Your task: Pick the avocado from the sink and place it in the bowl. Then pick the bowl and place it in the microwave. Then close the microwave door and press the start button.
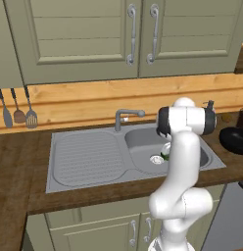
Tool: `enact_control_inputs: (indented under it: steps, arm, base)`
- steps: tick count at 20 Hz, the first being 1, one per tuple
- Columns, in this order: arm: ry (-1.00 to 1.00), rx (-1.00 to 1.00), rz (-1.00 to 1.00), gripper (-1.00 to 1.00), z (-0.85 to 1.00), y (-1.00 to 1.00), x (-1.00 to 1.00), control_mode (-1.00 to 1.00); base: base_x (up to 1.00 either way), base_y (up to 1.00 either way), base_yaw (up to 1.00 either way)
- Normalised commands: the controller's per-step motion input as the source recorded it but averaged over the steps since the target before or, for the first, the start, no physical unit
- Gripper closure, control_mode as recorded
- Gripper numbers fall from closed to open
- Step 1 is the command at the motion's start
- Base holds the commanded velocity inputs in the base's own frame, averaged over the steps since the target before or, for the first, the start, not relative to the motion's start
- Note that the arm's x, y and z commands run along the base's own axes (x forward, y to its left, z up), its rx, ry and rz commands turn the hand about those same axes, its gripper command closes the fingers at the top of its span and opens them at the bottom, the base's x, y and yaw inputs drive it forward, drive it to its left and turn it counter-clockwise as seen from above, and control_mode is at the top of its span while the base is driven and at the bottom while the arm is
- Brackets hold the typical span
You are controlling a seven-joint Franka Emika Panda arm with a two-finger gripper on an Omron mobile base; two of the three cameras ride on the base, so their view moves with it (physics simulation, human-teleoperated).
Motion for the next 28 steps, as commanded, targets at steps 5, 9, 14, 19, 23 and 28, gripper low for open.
enact_control_inputs:
  steps: [5,9,14,19,23,28]
  arm:
    - [0.0,0.0,0.05,-1.0,-0.41,-0.06,0.46,-1.0]
    - [0.0,0.0,0.06,-1.0,-0.34,-0.1,0.46,-1.0]
    - [0.0,0.0,0.06,-1.0,-0.34,-0.07,0.41,-1.0]
    - [0.0,0.0,0.07,1.0,-0.47,-0.01,0.18,-1.0]
    - [-0.02,-0.03,0.03,1.0,-0.6,0.0,-0.36,-1.0]
    - [-0.12,0.0,0.0,1.0,0.26,0.05,-0.55,-1.0]
  base:
    - [0.0,0.0,0.0]
    - [0.0,0.0,0.0]
    - [0.0,0.0,0.0]
    - [0.0,0.0,0.0]
    - [0.0,0.0,0.0]
    - [0.0,0.0,0.0]
